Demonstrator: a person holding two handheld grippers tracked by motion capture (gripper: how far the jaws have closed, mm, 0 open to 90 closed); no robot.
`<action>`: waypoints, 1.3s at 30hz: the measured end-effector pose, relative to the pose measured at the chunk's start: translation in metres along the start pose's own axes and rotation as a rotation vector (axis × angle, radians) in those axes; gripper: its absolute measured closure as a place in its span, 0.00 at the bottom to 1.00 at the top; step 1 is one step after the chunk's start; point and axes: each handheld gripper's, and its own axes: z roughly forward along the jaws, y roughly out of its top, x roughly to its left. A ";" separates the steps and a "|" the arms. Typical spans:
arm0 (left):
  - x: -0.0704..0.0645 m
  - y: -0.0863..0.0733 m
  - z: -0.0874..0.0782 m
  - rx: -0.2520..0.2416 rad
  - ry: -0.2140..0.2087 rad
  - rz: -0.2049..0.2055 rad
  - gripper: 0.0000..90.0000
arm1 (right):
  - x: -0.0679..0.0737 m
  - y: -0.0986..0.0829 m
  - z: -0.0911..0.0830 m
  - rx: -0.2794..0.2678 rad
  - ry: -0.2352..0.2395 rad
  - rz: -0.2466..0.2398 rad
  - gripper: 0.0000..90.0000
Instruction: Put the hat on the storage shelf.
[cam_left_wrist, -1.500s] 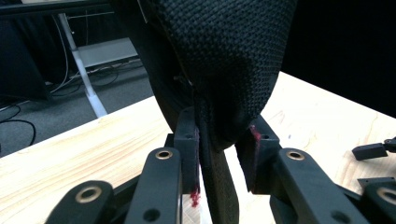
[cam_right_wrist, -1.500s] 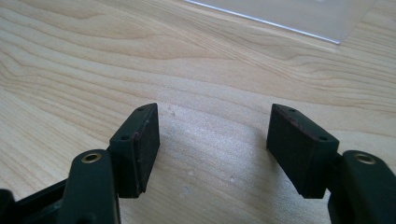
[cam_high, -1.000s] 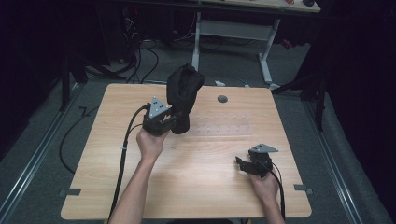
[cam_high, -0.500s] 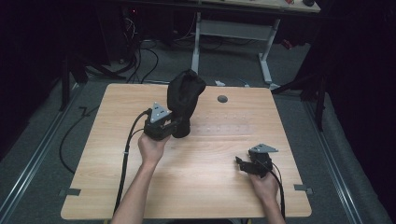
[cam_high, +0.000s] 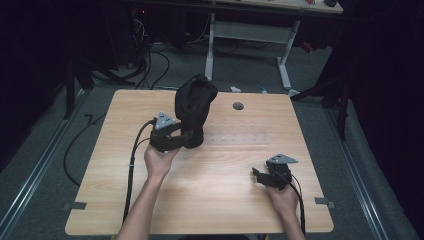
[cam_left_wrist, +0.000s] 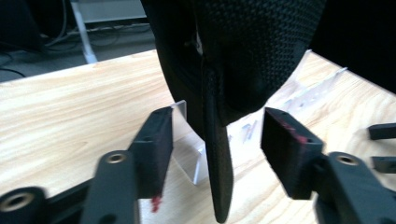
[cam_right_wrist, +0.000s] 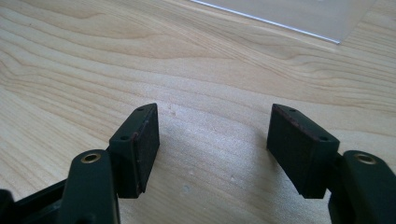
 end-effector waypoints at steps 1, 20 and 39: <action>0.000 0.001 -0.002 -0.001 -0.002 -0.010 0.45 | 0.000 0.000 0.000 0.000 0.000 -0.001 0.38; 0.002 0.003 -0.028 0.051 -0.025 0.002 0.36 | 0.000 0.000 0.000 0.000 0.000 0.001 0.38; 0.009 0.011 -0.055 0.011 -0.019 -0.020 0.39 | 0.000 0.000 0.000 0.000 0.001 -0.001 0.38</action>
